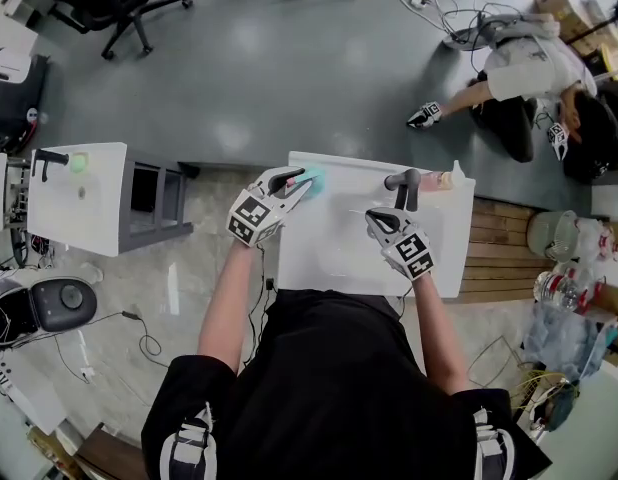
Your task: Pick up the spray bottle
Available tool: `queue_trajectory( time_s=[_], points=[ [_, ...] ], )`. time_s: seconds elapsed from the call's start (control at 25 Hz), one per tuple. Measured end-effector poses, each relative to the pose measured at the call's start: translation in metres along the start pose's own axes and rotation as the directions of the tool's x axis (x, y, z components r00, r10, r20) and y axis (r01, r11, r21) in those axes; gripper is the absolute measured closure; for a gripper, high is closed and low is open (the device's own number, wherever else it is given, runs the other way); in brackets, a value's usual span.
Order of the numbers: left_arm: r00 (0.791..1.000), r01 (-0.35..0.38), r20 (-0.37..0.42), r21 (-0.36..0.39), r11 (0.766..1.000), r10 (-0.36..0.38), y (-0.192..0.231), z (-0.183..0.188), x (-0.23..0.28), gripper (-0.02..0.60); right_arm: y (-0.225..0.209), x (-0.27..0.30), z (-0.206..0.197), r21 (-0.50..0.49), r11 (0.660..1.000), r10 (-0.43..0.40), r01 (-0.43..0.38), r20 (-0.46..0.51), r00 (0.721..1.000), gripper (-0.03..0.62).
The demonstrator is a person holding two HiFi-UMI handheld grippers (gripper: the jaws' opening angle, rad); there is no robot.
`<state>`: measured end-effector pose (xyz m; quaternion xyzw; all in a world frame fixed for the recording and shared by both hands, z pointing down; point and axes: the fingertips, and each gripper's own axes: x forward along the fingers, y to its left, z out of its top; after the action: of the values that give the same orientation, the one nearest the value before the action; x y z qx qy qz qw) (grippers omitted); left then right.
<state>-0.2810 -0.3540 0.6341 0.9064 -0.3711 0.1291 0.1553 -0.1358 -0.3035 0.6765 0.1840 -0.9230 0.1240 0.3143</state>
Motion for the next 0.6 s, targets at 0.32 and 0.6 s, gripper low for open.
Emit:
queue_trajectory(
  time_s=[0.32,0.6],
  points=[
    [1.000,-0.024,-0.002,0.010,1.000,0.024,0.0006,-0.0001,-0.0026,0.497,0.0023,-0.0018,0.0013,-0.002,1.000,0.000,0.000,0.006,1.000,0.577],
    [0.999,-0.054,0.008,0.004,0.999,0.054,0.0019,0.0044,-0.0076,0.506,0.0053,-0.0054,0.0031,-0.019,1.000,0.012,-0.012,0.003,1.000,0.577]
  ],
)
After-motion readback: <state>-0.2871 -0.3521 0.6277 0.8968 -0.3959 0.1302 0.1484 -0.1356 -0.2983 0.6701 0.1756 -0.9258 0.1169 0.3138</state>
